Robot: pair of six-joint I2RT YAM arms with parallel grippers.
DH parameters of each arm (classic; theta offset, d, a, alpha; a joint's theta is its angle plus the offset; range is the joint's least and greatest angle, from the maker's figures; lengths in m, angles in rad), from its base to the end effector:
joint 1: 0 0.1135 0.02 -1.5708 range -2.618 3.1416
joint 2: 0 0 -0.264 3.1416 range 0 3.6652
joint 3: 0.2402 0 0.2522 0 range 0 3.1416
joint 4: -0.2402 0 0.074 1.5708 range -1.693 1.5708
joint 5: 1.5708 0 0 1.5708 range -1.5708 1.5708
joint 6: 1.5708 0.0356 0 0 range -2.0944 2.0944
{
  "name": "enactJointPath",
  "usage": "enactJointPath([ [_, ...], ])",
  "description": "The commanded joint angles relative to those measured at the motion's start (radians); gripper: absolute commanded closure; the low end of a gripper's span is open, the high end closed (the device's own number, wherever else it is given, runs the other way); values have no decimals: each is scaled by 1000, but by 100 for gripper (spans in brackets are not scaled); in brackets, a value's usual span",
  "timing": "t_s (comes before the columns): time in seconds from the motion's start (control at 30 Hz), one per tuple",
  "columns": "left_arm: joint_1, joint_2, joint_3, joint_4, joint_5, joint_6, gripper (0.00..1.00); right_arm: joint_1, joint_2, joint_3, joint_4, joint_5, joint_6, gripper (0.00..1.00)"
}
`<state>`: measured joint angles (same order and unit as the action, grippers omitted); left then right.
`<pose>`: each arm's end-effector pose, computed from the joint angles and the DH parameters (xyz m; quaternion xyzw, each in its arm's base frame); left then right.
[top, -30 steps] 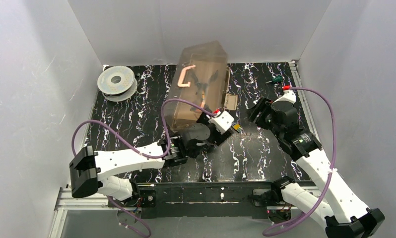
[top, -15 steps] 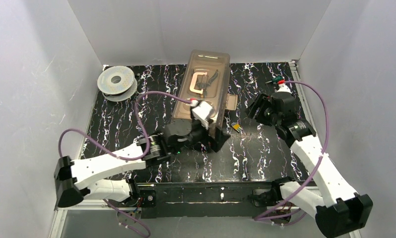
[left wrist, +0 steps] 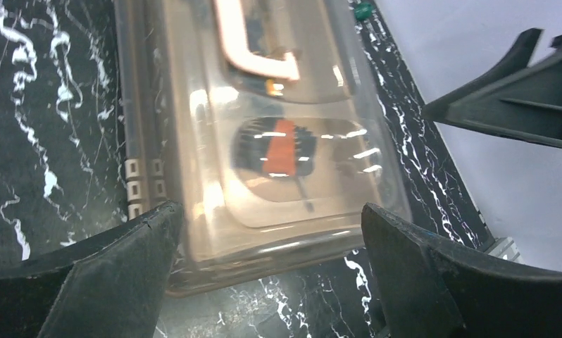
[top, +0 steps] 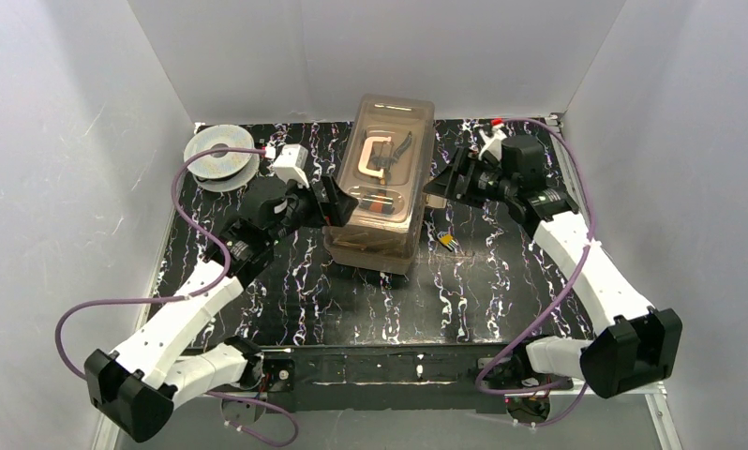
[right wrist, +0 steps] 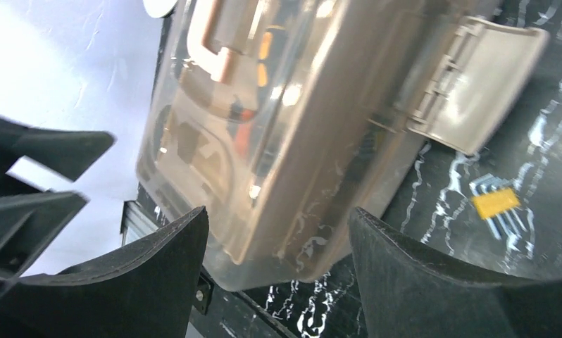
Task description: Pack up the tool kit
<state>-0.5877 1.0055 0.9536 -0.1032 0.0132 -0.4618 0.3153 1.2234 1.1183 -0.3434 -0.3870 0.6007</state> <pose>0.1950 -0.1305 0.3667 0.0521 0.7580 -0.3301 0.5602 0.2586 0.0985 0.3493 0.0169 0.8370 0.3769 0.3964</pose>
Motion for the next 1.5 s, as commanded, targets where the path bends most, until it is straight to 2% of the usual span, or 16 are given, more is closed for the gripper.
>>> enactJointPath([
  [0.0, 116, 41, -22, -13, 187, -69, 2, 62, 74, 109, -5, -29, -27, 20],
  [0.17, 200, 111, -24, -6, 296, -110, 2, 127, 180, 183, -80, 16, -50, 22],
  [0.3, 216, 154, -31, -8, 315, -97, 2, 165, 241, 219, -155, 64, -62, 25],
  [0.57, 233, 200, -99, 49, 347, -72, 4, 198, 209, 98, -151, 39, -124, 27],
  [0.77, 232, 54, -234, 62, 329, -52, 9, 285, 199, 63, -142, 19, -142, 27],
  [0.9, 235, -61, -286, 0, 336, -42, 12, 372, 204, 52, -118, 37, -114, 28],
  [1.13, 235, -237, -315, -125, 420, -37, 25, 455, 132, -49, -63, 19, -66, 28],
  [1.23, 235, -313, -312, -207, 421, -47, 26, 468, 83, -94, -56, 11, -55, 29],
  [1.33, 235, -366, -267, -342, 337, -26, 23, 466, 41, -98, -101, 80, -68, 27],
  [1.4, 234, -371, -227, -399, 284, -5, 23, 438, 23, -68, -153, 154, -93, 26],
  [1.47, 237, -337, -182, -433, 257, 10, 24, 373, 6, -51, -170, 146, -107, 26],
])
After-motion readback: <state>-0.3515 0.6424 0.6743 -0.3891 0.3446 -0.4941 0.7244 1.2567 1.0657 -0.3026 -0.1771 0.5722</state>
